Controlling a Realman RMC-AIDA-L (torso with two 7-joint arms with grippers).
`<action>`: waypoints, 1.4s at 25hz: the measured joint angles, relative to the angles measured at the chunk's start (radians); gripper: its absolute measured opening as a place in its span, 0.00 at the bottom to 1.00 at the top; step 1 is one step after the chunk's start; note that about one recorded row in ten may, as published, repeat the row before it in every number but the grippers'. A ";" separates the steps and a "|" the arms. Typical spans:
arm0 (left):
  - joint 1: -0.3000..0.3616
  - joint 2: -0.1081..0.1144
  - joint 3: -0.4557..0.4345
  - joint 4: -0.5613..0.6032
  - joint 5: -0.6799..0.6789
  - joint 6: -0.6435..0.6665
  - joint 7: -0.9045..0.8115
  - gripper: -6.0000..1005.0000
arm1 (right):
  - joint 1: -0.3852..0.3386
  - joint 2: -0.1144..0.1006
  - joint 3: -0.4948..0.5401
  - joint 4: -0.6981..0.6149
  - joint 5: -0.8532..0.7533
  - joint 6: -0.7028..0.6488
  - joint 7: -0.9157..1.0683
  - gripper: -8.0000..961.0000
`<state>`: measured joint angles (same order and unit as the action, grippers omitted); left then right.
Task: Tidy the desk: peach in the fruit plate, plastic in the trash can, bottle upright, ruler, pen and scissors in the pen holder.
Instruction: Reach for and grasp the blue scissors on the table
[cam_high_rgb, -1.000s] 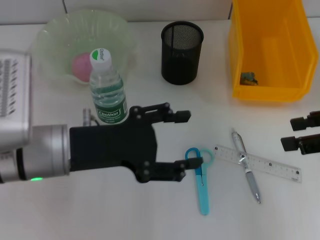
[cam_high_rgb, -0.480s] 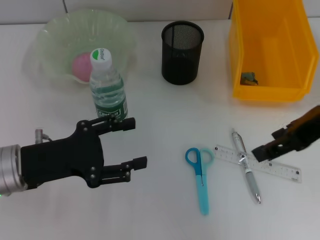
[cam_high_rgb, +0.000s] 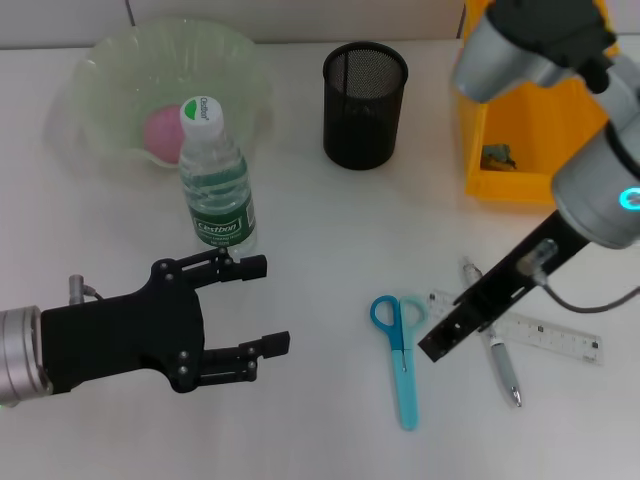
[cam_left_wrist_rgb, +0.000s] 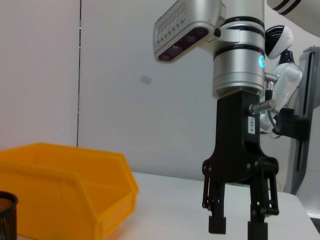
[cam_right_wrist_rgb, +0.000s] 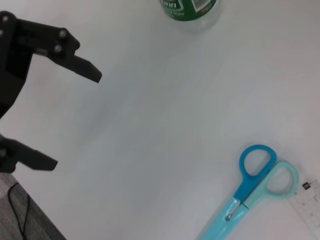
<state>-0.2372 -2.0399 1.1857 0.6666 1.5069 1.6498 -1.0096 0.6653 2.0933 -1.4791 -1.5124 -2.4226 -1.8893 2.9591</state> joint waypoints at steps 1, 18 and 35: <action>0.002 0.003 -0.001 -0.001 0.000 -0.001 0.000 0.79 | 0.007 0.000 -0.012 0.025 0.000 0.016 0.000 0.75; 0.036 0.020 -0.093 -0.096 -0.001 -0.009 0.142 0.79 | 0.102 0.000 -0.104 0.291 -0.011 0.167 0.001 0.69; 0.047 0.018 -0.092 -0.108 0.035 -0.009 0.143 0.78 | 0.138 0.001 -0.198 0.323 0.004 0.254 0.004 0.67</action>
<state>-0.1903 -2.0223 1.0936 0.5583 1.5424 1.6409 -0.8662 0.8030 2.0939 -1.6768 -1.1899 -2.4188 -1.6353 2.9627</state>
